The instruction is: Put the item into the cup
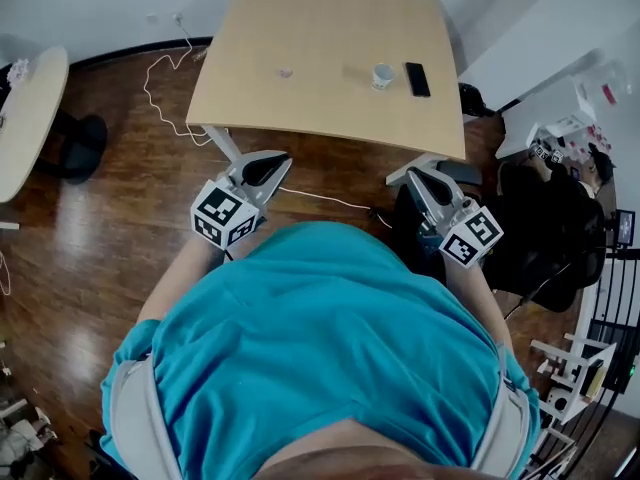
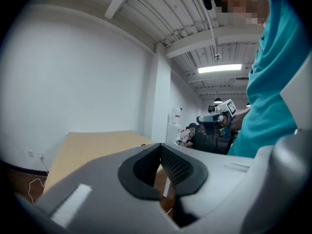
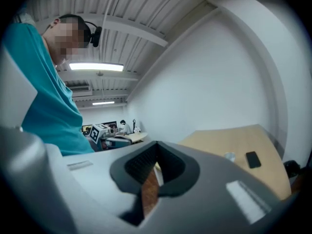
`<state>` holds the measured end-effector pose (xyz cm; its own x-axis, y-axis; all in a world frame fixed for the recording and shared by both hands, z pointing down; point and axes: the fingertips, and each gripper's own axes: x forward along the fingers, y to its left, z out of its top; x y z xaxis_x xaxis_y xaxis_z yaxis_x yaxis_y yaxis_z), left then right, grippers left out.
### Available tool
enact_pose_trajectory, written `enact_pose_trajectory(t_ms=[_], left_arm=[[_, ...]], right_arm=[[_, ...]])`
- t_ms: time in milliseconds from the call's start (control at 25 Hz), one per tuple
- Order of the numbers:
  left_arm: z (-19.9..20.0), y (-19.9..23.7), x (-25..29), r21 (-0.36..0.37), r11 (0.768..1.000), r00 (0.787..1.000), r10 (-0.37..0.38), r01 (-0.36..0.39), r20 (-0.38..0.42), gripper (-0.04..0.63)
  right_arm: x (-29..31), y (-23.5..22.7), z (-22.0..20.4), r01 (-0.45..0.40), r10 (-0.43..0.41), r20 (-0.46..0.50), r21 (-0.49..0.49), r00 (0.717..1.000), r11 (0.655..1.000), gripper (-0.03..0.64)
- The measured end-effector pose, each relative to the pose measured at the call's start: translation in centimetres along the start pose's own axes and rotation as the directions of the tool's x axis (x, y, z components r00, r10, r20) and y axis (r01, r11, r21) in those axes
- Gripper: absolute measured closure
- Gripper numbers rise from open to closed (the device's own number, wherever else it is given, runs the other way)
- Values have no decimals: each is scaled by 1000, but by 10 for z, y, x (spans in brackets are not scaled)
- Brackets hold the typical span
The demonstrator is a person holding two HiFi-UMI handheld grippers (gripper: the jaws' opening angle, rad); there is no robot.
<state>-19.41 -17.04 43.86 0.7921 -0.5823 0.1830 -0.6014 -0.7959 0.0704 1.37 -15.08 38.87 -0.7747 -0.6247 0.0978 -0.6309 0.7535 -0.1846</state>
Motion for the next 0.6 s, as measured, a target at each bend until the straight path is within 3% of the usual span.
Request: enact_pose_trajectory(t_ms=[200,320,480,600], left_arm=[[-13,46,64,21,999,998,42,-41,-45,591],[-26,82,105,23,991,985,136,-134,-103,591],[-46,131,150,15,958,930,281,-285,-237,577],[-67,170,174,65,925,855,371,-374,-362,537]], right_arm=[[4,-53,-16,2,-1,-14,32,1000,999,614],[1,-100,-22,-30,30,-5,27,1000,999,614],[2,-163,-18,-98,98,-14,4,995,995,614],[4,-203,-12,-138,138,-24,14,990,990,614]])
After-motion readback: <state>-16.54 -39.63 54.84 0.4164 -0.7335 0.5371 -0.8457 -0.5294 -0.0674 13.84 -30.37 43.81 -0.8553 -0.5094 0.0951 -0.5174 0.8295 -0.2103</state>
